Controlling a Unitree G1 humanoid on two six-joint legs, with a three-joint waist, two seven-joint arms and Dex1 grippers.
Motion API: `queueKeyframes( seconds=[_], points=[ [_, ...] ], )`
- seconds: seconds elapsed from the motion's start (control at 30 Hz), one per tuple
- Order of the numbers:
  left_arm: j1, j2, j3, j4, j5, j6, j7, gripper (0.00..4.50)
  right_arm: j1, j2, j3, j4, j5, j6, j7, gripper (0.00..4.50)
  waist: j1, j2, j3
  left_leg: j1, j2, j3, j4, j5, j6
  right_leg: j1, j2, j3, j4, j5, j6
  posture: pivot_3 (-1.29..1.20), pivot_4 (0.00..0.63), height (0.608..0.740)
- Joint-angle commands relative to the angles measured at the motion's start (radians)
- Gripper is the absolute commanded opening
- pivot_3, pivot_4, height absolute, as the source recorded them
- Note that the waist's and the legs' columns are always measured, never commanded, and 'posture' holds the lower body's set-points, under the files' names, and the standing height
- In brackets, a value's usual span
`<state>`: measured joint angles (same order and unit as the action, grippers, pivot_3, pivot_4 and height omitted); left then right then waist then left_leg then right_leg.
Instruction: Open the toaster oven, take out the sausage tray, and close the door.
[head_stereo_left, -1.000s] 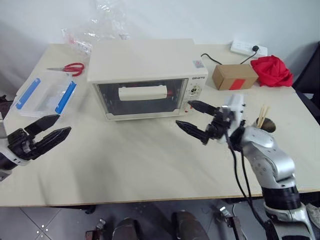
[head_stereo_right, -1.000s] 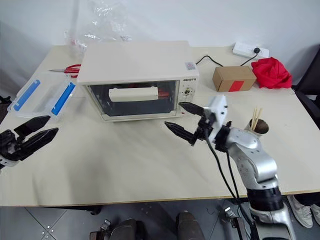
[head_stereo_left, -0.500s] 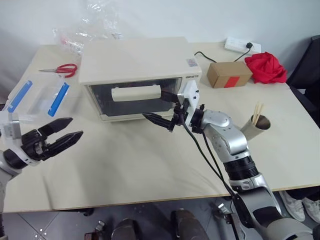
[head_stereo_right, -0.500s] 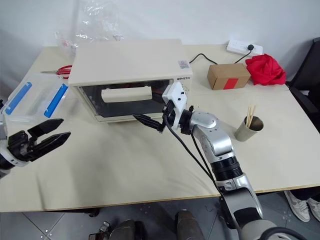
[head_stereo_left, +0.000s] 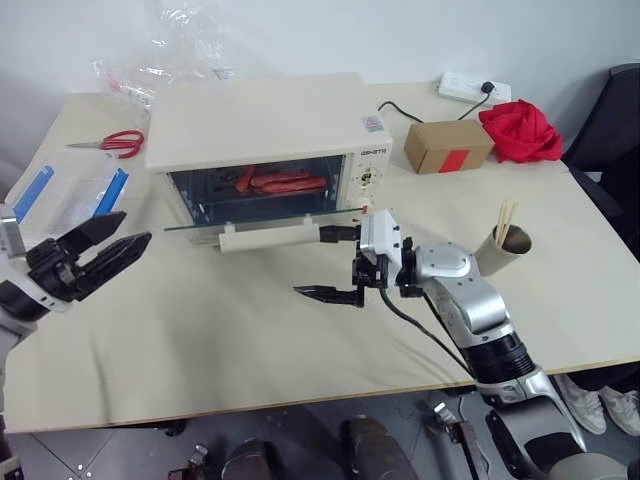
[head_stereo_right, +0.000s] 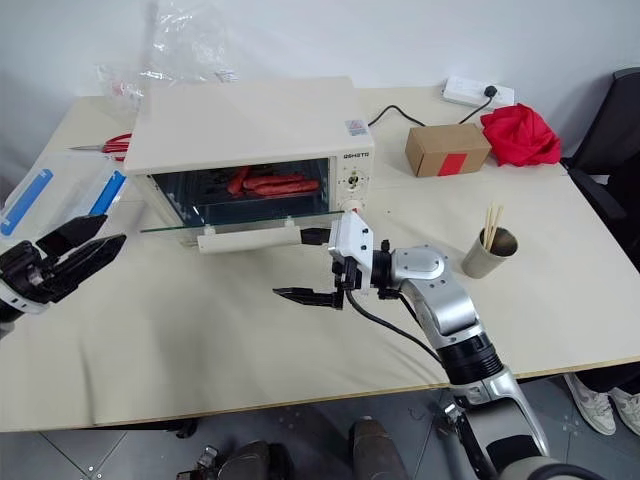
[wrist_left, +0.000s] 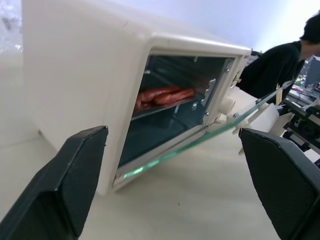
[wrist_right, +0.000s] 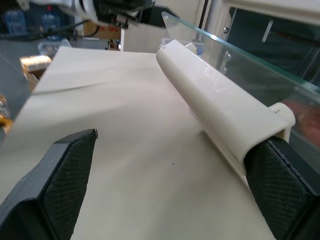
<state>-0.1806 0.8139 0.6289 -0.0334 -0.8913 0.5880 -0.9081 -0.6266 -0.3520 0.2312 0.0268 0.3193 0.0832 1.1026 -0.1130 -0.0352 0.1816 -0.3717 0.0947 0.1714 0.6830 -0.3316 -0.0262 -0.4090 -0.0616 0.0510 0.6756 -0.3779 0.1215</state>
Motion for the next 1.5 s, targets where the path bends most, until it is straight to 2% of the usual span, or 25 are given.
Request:
queueKeyframes(
  seconds=[0.03, 0.2, 0.37, 0.57, 0.77, 0.97, 1.1, 1.3, 1.4, 1.5],
  points=[
    [-0.102, -0.001, -0.118, -0.003, 0.082, -0.048, 0.015, 3.05, 0.020, 0.003, 0.015, -0.017, -0.032, -0.082, 0.012, 4.50, 0.003, 0.000, 0.000, 0.000, 0.000, 0.000, 0.000, 0.000, 0.000, 0.000, 0.000, 0.000, 0.000, 0.000, 0.000, 0.00, 0.150, 0.740],
    [-0.239, -0.061, -0.186, 0.052, 0.102, -0.052, 0.056, 1.63, 0.028, 0.012, 0.013, -0.011, -0.047, -0.111, 0.007, 4.50, 0.003, 0.000, 0.000, 0.000, -0.001, 0.001, 0.002, 0.000, 0.000, 0.001, 0.000, 0.000, 0.001, 0.000, 0.000, 0.00, 0.150, 0.740],
    [-0.268, -0.069, -0.285, 0.102, 0.175, -0.081, 0.000, 0.08, 0.040, -0.004, 0.012, -0.015, -0.062, -0.127, 0.006, 4.50, -0.019, 0.000, 0.000, 0.001, 0.001, 0.001, 0.000, 0.000, 0.000, -0.001, 0.001, -0.001, 0.005, 0.000, 0.000, 0.00, 0.150, 0.740],
    [-0.235, -0.093, -0.374, 0.081, 0.226, -0.104, -0.061, 0.03, 0.122, -0.076, -0.029, -0.084, -0.067, -0.112, -0.012, 4.50, -0.016, 0.000, 0.000, 0.000, 0.000, 0.000, 0.000, 0.000, 0.000, -0.001, 0.000, -0.001, 0.005, 0.000, 0.000, 0.00, 0.150, 0.740],
    [-0.129, -0.082, -0.461, 0.059, 0.329, -0.184, -0.113, 0.03, 0.453, -0.298, -0.231, -0.271, -0.025, -0.040, -0.044, 4.50, 0.011, 0.001, 0.000, 0.001, -0.001, 0.000, 0.000, -0.001, 0.001, 0.001, -0.001, -0.001, 0.000, 0.000, 0.000, 0.00, 0.150, 0.740],
    [-0.048, -0.117, -0.491, 0.086, 0.421, -0.283, -0.083, 0.03, 0.636, -0.441, -0.369, -0.347, -0.037, -0.042, -0.048, 4.50, 0.011, 0.005, -0.002, 0.007, 0.001, 0.005, 0.001, -0.002, 0.000, 0.005, 0.002, 0.005, -0.002, 0.000, 0.000, 0.00, 0.150, 0.740],
    [-0.011, -0.136, -0.498, 0.088, 0.453, -0.321, -0.070, 0.03, 0.572, -0.445, -0.348, -0.371, -0.054, -0.024, -0.087, 4.50, 0.011, 0.005, -0.002, 0.021, 0.002, 0.006, -0.002, -0.004, -0.001, 0.021, 0.004, 0.006, -0.009, 0.000, 0.000, 0.00, 0.150, 0.740],
    [0.004, -0.170, -0.455, 0.113, 0.455, -0.387, -0.029, 0.03, 0.447, -0.377, -0.266, -0.317, -0.069, -0.046, -0.115, 4.50, 0.028, 0.005, -0.003, 0.020, 0.002, 0.006, -0.001, -0.004, -0.001, 0.020, 0.004, 0.006, -0.010, 0.000, 0.000, 0.00, 0.150, 0.740],
    [-0.059, -0.161, -0.384, 0.187, 0.428, -0.419, -0.020, 0.03, 0.347, -0.308, -0.246, -0.248, -0.072, -0.072, -0.152, 4.50, 0.027, 0.006, -0.002, 0.020, 0.003, 0.007, 0.000, -0.004, -0.001, 0.019, 0.004, 0.006, -0.009, 0.000, -0.001, 0.00, 0.150, 0.740],
    [-0.110, -0.157, -0.353, 0.231, 0.401, -0.415, -0.020, 0.03, 0.307, -0.285, -0.220, -0.209, -0.085, -0.078, -0.153, 4.50, 0.030, 0.007, -0.001, 0.019, 0.003, 0.007, 0.001, -0.003, 0.000, 0.016, 0.004, 0.006, -0.005, 0.000, -0.001, 0.00, 0.150, 0.740]
  ],
)
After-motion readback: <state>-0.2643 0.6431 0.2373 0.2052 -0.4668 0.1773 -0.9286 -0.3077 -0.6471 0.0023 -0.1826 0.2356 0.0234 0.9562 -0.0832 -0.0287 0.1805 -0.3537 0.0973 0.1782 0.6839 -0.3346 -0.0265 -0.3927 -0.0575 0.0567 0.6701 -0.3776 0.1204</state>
